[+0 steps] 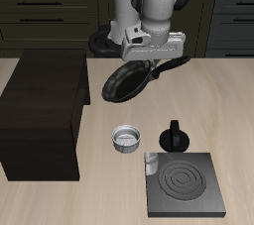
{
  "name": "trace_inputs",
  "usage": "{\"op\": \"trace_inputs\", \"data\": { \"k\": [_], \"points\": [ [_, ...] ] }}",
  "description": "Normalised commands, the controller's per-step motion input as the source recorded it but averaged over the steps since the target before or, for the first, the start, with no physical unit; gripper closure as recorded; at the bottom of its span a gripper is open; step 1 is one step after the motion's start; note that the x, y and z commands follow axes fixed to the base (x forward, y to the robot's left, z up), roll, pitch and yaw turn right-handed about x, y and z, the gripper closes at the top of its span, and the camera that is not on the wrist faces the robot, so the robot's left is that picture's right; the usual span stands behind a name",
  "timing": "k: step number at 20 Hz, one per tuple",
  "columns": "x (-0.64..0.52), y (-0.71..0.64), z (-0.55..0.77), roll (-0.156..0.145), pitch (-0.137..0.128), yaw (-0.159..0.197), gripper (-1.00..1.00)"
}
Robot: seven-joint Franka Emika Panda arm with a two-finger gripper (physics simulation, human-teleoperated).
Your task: Place the frypan on the top layer of the wooden shelf
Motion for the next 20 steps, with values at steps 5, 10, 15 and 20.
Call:
{"op": "trace_inputs", "data": {
  "k": [5, 10, 15, 20],
  "points": [
    [-0.02, -0.08, 0.22, -0.027, -0.026, -0.006, 1.00],
    [-0.01, -0.09, 0.26, -0.023, -0.023, -0.021, 1.00],
    [0.00, -0.02, 0.21, -0.006, -0.025, -0.006, 1.00],
    [0.02, -0.03, 0.16, -0.005, -0.008, -0.023, 1.00]
  ]
}}
